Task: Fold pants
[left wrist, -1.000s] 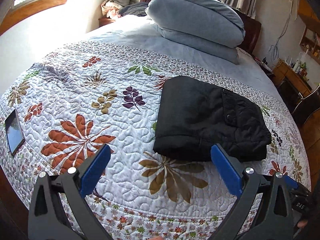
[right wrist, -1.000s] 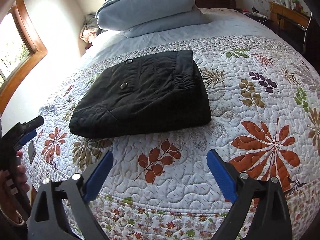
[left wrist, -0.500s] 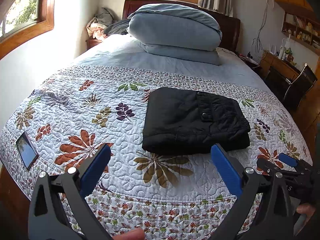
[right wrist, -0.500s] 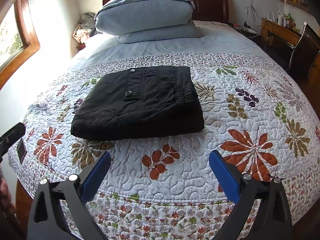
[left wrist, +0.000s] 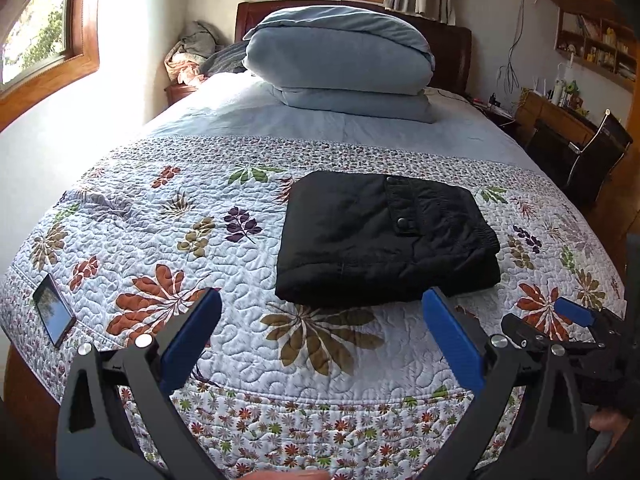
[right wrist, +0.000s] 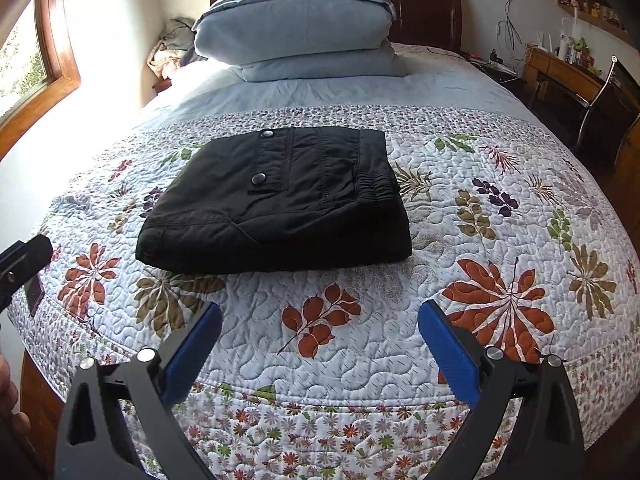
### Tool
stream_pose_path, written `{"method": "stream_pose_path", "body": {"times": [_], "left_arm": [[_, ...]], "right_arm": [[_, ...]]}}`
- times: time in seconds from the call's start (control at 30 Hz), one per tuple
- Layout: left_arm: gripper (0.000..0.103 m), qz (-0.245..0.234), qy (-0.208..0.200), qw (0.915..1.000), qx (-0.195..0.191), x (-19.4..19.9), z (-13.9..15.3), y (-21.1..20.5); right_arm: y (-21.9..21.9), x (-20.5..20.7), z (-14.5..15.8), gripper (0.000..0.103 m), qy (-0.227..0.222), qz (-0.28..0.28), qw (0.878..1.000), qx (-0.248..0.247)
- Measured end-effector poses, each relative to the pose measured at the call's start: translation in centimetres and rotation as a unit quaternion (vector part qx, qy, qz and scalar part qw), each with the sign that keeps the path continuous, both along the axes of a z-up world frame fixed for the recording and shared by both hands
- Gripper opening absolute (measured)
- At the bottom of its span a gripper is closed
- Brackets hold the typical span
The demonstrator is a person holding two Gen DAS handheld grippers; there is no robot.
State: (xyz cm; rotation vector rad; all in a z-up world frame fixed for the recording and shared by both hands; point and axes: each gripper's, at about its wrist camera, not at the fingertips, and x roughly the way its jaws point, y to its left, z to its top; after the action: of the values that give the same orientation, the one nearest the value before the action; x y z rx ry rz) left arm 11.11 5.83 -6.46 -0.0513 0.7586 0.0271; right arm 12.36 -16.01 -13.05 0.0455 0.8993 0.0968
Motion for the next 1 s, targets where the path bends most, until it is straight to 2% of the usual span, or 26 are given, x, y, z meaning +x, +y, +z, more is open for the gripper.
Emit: {"method": "stream_pose_path", "body": {"times": [0.2, 0.3, 0.43, 1.0], "left_arm": [[0.100, -0.010, 0.012, 0.9998, -0.016, 0.1, -0.4, -0.2], [0.100, -0.015, 0.013, 0.9998, -0.004, 0.1, -0.6, -0.5], [0.100, -0.017, 0.021, 0.9996, -0.001, 0.3, -0.9, -0.5], [0.100, 0.003, 0.037, 0.9993, -0.005, 0.8, -1.3, 0.4]], "right_arm": [[-0.2, 0.2, 0.1, 0.099, -0.002, -0.008, 1.000, 0.000], [-0.2, 0.5, 0.2, 0.099, 0.003, -0.021, 1.000, -0.023], [-0.2, 0.8, 0.4, 0.099, 0.005, -0.026, 0.999, -0.029], [-0.1, 0.8, 0.7, 0.099, 0.001, -0.042, 0.998, -0.041]]}}
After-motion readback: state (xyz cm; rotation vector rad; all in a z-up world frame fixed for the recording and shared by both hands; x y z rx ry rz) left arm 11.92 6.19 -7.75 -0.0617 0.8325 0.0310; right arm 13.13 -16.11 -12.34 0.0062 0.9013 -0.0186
